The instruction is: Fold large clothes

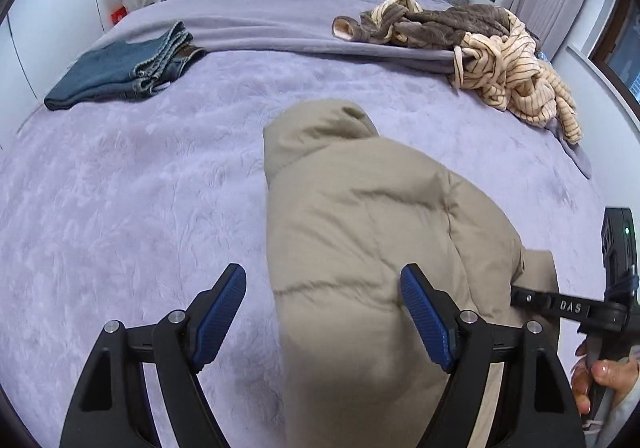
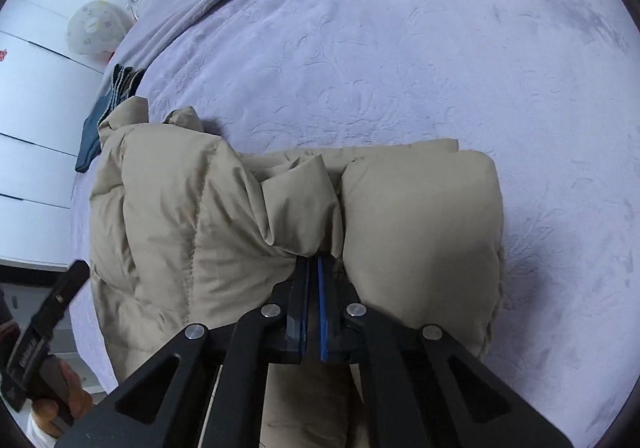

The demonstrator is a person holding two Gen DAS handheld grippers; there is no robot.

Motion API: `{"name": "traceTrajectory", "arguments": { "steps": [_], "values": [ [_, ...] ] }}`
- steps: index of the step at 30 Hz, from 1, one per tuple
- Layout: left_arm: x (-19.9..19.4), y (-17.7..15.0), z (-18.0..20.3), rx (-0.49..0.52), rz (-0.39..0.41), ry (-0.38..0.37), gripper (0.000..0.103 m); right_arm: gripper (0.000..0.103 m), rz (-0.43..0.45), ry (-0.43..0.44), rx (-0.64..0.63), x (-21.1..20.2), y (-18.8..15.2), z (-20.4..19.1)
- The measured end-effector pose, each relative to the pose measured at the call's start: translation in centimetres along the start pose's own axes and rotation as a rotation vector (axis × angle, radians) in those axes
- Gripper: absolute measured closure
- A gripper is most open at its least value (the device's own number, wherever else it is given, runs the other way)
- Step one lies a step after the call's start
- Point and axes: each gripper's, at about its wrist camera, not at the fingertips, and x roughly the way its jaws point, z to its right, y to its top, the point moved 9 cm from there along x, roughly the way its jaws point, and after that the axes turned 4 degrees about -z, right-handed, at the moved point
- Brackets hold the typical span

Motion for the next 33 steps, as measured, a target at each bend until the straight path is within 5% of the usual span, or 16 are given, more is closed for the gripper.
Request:
{"name": "traceTrajectory", "arguments": {
  "steps": [5,10,17,25,26,27,33],
  "values": [
    [4.5,0.2,1.4,0.03,-0.084,0.01,0.022,0.103,0.003,-0.022,-0.037,-0.8,-0.7,1.2],
    [6.0,-0.6,1.8,0.047,-0.087,0.047,0.022,0.103,-0.005,-0.013,-0.017,0.0,-0.6,1.8],
    [4.1,-1.3,0.9,0.041,-0.114,0.071,0.022,0.099,-0.008,0.024,-0.015,-3.4,-1.8,-0.1],
    [0.2,-4.8,0.1,0.013,-0.132,0.041,0.021,0.099,-0.027,0.051,-0.082,-7.2,-7.5,-2.0],
    [-0.2,-5.2,0.0,0.01,-0.133,0.041,0.017,0.099,-0.032,0.049,-0.083,-7.4,-8.2,-2.1],
    [-0.5,-5.8,-0.2,0.007,-0.136,0.048,0.0,0.099,-0.037,0.045,-0.084,-7.5,-8.9,-2.0],
    [-1.9,-8.6,-0.7,0.017,-0.15,0.094,0.0,0.098,-0.116,0.015,-0.074,-5.7,-13.4,-1.2]
  ]
}}
